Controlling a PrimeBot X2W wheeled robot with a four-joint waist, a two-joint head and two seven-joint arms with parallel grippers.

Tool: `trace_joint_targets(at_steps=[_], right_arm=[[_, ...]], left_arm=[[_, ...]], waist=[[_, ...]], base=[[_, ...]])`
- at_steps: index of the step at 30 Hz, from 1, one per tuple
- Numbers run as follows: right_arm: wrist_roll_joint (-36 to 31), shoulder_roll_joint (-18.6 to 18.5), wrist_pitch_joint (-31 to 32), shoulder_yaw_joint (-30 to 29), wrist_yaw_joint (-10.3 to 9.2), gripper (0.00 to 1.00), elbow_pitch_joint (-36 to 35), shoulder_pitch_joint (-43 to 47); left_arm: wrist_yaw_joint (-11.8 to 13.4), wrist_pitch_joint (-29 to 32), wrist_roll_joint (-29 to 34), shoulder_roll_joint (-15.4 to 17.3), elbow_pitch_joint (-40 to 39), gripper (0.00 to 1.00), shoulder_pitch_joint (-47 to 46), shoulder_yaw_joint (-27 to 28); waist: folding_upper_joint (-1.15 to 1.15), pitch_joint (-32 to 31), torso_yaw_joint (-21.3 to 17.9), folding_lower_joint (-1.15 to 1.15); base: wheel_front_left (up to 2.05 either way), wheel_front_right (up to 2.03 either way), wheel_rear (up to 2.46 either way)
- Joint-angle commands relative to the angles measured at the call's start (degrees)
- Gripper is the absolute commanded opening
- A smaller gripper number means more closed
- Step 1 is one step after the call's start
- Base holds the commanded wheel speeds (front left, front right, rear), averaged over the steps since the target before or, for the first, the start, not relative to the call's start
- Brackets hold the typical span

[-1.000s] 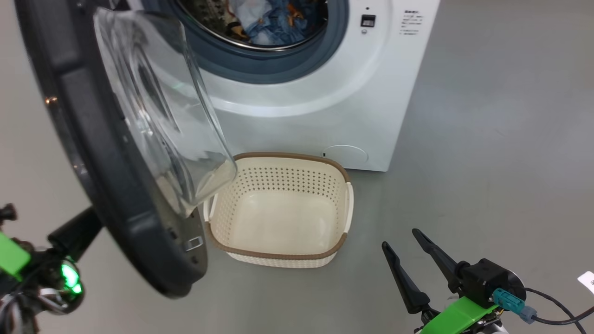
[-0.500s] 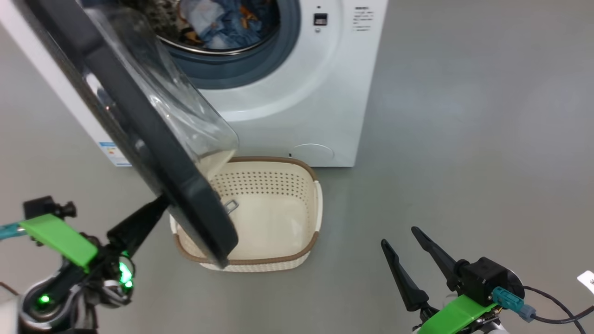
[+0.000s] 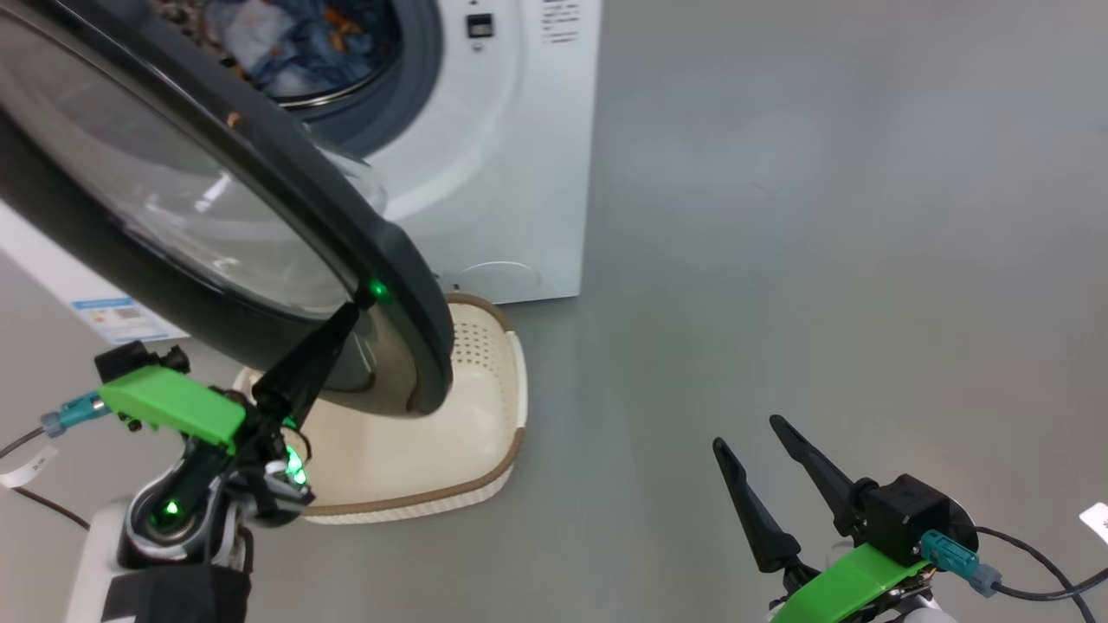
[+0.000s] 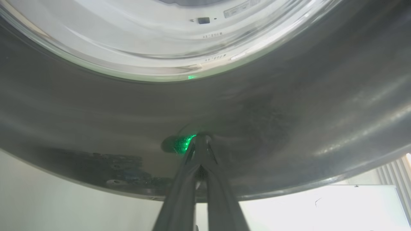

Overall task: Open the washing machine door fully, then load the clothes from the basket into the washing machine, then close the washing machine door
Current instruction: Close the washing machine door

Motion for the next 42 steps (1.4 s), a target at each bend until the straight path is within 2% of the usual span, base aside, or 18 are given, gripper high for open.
trace_joint_targets(at_steps=[1, 9, 14, 22, 34, 38, 42], right_arm=[[0.93, 0.22, -0.71, 1.0, 0.09, 1.0, -1.05, -1.94], [1.35, 0.55, -1.41, 1.25, 0.09, 1.0, -0.05, -2.63], [1.54, 0.71, -1.76, 1.29, 0.09, 1.0, 0.48, -2.92], [1.77, 0.69, -2.44, 0.73, 0.09, 1.0, 1.31, -2.52], [2.79, 1.41, -3.15, -1.09, 0.09, 1.0, -1.02, -0.59], [2.4, 1.27, -3.23, -1.25, 0.09, 1.0, -2.15, 0.23], [2.13, 1.17, -3.25, -1.37, 0.09, 1.0, -3.05, 1.14]], left_arm=[[-0.61, -1.26, -0.3, 0.74, -0.6, 0.0, -2.73, 0.62], [-1.45, -12.45, -1.38, 0.74, 4.99, 0.0, -7.74, -2.15], [-1.56, -17.08, -1.78, 0.73, 6.98, 0.0, -10.1, -3.52], [-1.58, -19.76, -2.32, 0.73, 6.38, 0.0, -9.76, -5.76], [-1.59, -18.27, -1.42, 2.03, -8.56, 0.0, 3.96, -5.76], [-1.59, -19.95, 0.52, 2.63, -14.42, 0.0, 9.33, -6.04], [-1.59, -24.06, 5.96, 4.56, -19.29, 0.0, 13.84, -7.67]], waist=[[0.0, 0.55, -2.12, 0.0], [0.0, 1.2, -5.64, 0.0], [0.0, 1.53, -6.68, 0.0], [0.0, 1.21, -6.97, 0.0], [0.0, -2.58, -3.72, 0.0], [0.0, -4.41, -2.08, 0.0], [0.0, -6.19, -0.5, 0.0]], base=[[0.0, 0.0, 0.0], [0.0, 0.0, 0.0], [0.0, 0.0, 0.0], [0.0, 0.0, 0.0], [0.0, 0.0, 0.0], [0.0, 0.0, 0.0], [0.0, 0.0, 0.0]])
